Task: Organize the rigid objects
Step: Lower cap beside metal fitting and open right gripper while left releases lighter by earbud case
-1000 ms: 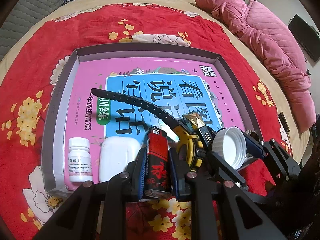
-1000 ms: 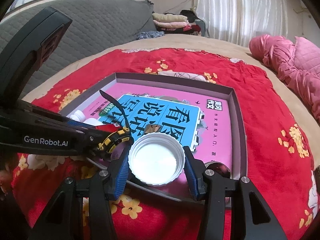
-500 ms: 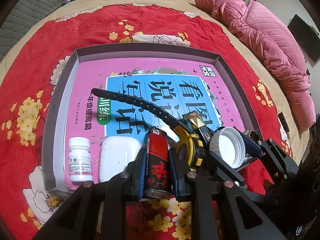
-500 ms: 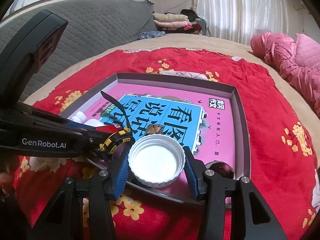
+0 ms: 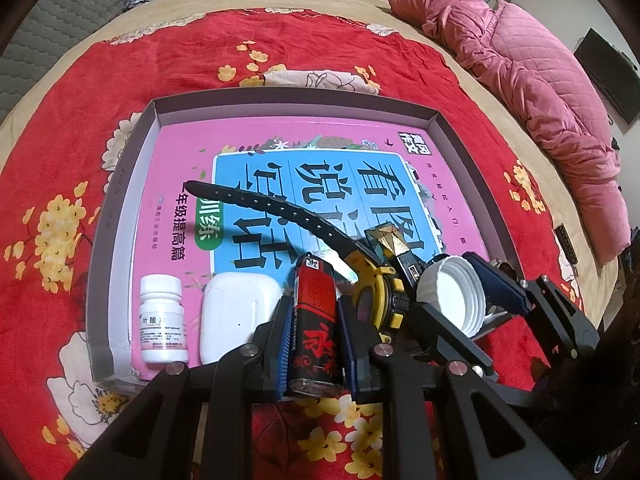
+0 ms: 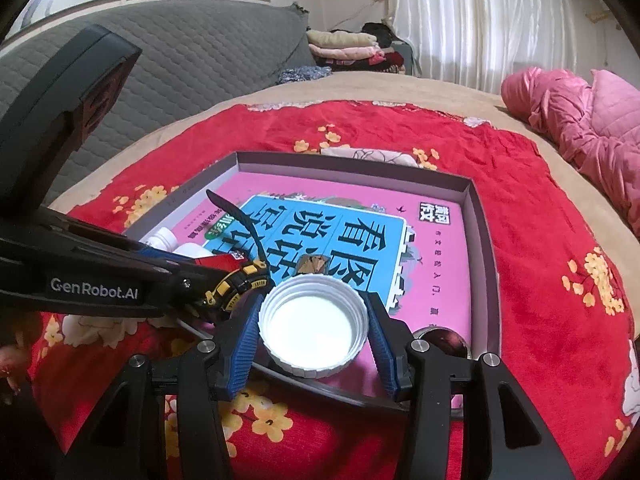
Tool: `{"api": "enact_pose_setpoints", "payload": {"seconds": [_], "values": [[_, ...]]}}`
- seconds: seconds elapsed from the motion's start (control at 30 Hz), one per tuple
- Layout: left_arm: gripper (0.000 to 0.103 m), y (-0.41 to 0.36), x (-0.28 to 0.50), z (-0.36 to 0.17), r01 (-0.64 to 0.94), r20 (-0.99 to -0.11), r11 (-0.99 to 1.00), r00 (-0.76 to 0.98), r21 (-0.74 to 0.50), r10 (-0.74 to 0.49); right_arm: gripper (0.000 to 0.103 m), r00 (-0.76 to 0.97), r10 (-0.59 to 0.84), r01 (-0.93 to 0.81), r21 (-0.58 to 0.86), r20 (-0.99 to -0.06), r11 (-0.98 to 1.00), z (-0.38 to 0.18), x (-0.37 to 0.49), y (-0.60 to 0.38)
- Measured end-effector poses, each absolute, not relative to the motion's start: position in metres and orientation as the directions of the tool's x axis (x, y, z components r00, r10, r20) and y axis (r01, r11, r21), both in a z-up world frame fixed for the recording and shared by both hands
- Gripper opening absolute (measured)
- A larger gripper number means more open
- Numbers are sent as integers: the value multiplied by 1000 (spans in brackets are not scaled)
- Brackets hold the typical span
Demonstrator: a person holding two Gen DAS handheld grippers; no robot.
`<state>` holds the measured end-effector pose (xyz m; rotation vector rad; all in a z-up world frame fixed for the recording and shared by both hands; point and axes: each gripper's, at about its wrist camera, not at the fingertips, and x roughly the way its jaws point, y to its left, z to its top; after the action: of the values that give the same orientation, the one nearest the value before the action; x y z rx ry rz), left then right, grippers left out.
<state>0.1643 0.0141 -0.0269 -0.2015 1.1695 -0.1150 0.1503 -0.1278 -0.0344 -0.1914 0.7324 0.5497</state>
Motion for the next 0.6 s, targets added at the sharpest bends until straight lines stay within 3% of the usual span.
{"api": "enact_pose_setpoints", "payload": {"seconds": [0.6], "values": [[22,15,154,-22,7,-878,971,427,-238,-218,72,678,431,-519,27,-596,854,-11,129,-138]]}}
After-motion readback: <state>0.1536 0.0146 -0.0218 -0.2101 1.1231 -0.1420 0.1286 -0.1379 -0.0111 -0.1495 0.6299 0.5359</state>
